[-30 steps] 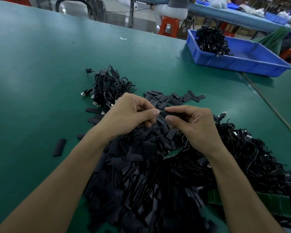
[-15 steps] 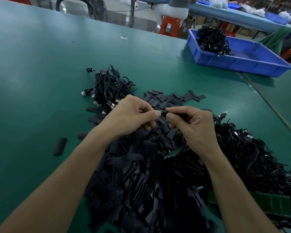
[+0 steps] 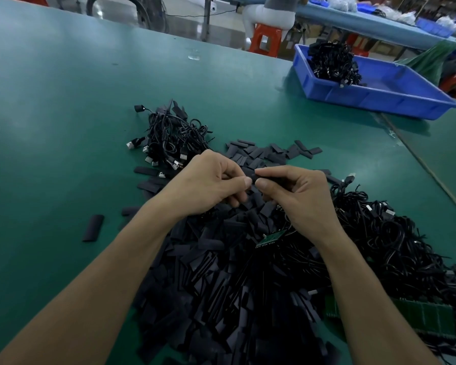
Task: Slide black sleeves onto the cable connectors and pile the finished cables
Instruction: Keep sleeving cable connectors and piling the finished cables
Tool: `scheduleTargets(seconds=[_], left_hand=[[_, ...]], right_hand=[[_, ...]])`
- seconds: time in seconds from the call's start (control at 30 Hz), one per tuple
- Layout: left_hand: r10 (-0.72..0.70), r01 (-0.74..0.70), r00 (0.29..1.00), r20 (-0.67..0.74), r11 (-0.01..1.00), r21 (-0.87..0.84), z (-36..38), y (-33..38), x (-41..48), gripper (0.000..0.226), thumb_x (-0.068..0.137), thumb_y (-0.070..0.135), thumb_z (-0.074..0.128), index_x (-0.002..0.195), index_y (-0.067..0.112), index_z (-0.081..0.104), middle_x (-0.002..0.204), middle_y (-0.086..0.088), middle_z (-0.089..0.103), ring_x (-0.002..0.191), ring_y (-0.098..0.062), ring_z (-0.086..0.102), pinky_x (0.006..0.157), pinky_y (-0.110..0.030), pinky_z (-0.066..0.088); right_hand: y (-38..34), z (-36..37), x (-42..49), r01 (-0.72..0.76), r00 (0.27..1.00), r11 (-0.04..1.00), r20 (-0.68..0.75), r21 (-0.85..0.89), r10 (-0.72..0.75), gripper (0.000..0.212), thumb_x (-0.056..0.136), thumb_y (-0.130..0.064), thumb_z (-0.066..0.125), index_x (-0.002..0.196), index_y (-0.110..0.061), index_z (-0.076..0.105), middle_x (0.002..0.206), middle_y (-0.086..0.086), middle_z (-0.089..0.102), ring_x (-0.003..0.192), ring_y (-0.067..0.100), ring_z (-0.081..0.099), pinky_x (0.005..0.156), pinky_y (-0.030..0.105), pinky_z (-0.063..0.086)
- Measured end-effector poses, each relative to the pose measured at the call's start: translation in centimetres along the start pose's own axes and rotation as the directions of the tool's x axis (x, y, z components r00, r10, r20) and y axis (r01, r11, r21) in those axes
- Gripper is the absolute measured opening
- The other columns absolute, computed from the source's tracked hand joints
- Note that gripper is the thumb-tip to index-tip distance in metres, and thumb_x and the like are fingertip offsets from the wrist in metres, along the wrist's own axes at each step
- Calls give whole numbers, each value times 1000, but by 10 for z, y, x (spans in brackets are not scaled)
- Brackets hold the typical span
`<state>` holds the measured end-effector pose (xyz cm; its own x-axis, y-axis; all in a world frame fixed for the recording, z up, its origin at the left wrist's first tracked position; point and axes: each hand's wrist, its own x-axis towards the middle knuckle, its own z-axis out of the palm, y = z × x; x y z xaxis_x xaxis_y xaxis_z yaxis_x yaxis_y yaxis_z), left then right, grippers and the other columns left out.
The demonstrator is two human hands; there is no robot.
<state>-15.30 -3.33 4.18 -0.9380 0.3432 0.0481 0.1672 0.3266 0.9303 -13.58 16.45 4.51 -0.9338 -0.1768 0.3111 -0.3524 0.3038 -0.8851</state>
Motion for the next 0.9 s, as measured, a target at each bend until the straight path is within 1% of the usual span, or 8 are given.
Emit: scheduleTargets(seconds=[0.1,0.17,0.3,0.37,0.47,0.6,0.77,0.9], left_hand=[[-10,10,1000,-13,999,-40,1,0,-1,19,96,20,66,80,15,73,70,0,75,63,-15,73,62,-21,56],[-20,18,999,-42,998,-59,3,-1,0,18,96,21,66,80,16,74,69,0,75,62,-14,72,61,-21,56],[-10,7,995,-103,999,-33,7,-1,2,19,95,25,68,79,19,74,69,3,75,63,-13,73,67,-26,59],[14,-16,993,-118,1000,-13,11,0,2,20,96,26,67,78,21,75,69,4,75,65,-13,73,69,-29,59],[53,-60,988,-147,997,-40,16,1,1,20,96,25,67,78,21,75,68,5,75,62,-10,72,62,-19,54],[94,-109,973,-213,992,-61,21,1,0,20,97,21,66,80,16,76,68,4,75,60,-8,71,57,-14,51],[122,-139,963,-242,989,-54,23,-2,1,20,97,21,66,84,10,77,71,1,75,62,-12,71,59,-18,52],[106,-122,961,-255,991,-46,23,-1,0,19,96,23,66,83,13,76,71,2,75,63,-10,71,61,-18,53]], right_hand=[[1,2,0,-8,999,1000,-46,16,9,27,83,-12,79,104,-30,74,81,-9,76,69,6,70,65,17,54],[4,5,-1,-43,983,998,-175,42,50,32,81,-17,83,105,-35,71,82,-3,76,73,13,72,69,26,58],[6,14,1,-71,917,991,-384,113,110,23,78,-19,86,94,-30,74,84,-1,77,79,16,74,77,38,61],[6,21,0,-69,905,988,-407,140,121,23,80,-19,84,100,-29,75,87,-5,78,84,14,75,82,37,61],[4,31,-1,-67,899,981,-415,184,139,32,83,-23,82,113,-30,72,90,-9,78,89,10,74,85,28,59],[0,39,-3,-26,901,973,-416,227,121,35,85,-18,79,113,-35,68,85,-7,78,84,11,75,80,23,57],[-1,40,-2,-29,905,980,-411,195,109,34,85,-21,79,112,-40,67,84,-8,78,87,12,75,91,40,58],[0,37,1,-46,911,976,-392,211,128,28,86,-22,77,108,-39,68,84,-1,78,84,19,75,90,47,58]])
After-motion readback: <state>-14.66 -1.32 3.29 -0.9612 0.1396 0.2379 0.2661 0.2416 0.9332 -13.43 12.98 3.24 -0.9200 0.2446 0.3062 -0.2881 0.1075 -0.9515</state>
